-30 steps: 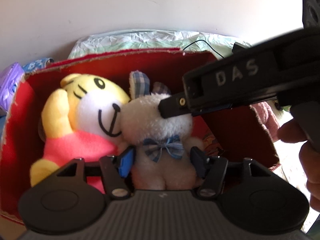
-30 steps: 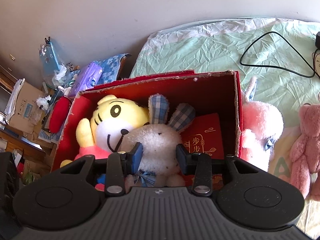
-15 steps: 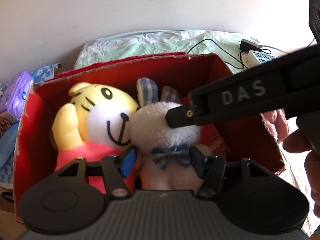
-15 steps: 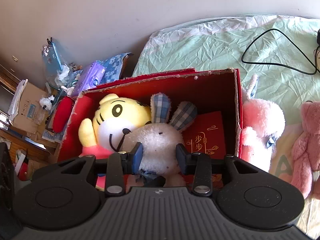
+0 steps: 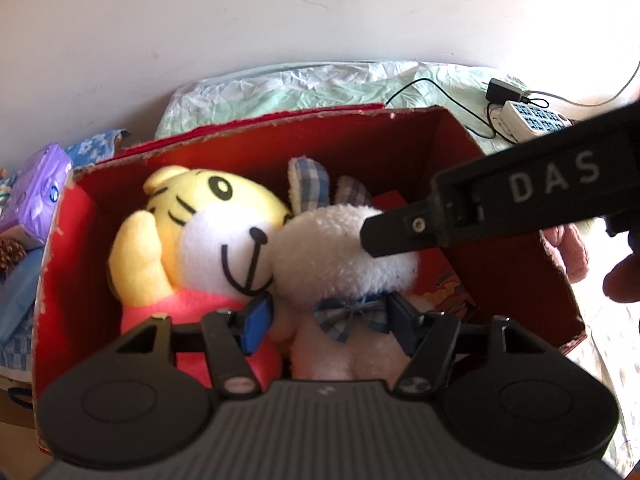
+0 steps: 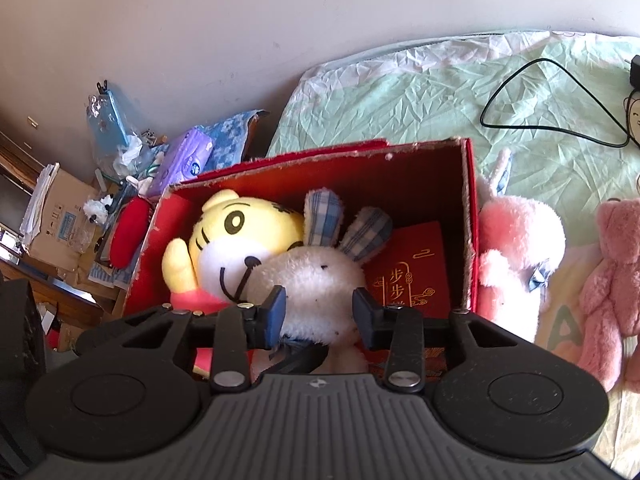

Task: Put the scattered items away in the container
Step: 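Open both grippers releasing the bunny and withdraw toward the bed, then grasp the green plush with both grippers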

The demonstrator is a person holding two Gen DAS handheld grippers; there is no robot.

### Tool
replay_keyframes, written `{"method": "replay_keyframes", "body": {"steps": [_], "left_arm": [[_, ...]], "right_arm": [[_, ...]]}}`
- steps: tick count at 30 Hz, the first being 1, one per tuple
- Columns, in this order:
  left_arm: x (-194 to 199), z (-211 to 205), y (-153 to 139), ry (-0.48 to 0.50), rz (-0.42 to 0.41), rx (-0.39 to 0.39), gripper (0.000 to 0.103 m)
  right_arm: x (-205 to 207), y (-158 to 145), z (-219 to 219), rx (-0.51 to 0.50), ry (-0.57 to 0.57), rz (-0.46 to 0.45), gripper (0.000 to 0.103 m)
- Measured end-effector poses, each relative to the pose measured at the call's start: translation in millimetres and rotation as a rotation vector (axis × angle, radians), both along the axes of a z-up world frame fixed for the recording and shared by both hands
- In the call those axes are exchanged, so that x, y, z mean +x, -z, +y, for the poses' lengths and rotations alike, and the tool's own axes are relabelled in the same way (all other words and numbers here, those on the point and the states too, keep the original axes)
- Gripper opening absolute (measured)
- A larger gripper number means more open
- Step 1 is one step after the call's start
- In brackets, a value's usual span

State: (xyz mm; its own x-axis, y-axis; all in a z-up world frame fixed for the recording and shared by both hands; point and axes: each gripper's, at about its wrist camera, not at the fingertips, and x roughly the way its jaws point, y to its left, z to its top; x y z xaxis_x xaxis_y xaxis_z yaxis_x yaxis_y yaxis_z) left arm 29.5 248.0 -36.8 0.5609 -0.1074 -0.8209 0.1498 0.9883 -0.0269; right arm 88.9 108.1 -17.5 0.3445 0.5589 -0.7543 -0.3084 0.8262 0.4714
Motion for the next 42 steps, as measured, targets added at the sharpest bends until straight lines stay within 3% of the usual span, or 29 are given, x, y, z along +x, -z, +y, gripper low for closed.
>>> {"method": "replay_keyframes", "body": {"steps": [10, 18, 24, 32, 38, 42], "left_arm": [[-4, -4, -10, -0.008, 0.005, 0.022, 0.068], [-18, 1, -43, -0.007, -0.074, -0.005, 0.074], [-24, -20, -63, 0.008, -0.121, -0.034, 0.073], [-26, -93, -79, 0.095, -0.178, -0.100, 0.073], [-17, -161, -59, 0.156, -0.155, -0.079, 0.073], [0, -193, -33, 0.139, -0.087, -0.121, 0.073]], "right_arm": [[-3, 5, 5, 0.011, -0.007, -0.008, 0.041], [-6, -12, -21, 0.083, 0.037, -0.042, 0.045], [-11, -19, -84, 0.115, 0.106, -0.078, 0.047], [-5, -8, -194, 0.105, 0.246, -0.069, 0.048], [-3, 15, -254, 0.046, 0.283, -0.036, 0.049], [2, 28, -286, 0.023, 0.292, -0.027, 0.049]]}}
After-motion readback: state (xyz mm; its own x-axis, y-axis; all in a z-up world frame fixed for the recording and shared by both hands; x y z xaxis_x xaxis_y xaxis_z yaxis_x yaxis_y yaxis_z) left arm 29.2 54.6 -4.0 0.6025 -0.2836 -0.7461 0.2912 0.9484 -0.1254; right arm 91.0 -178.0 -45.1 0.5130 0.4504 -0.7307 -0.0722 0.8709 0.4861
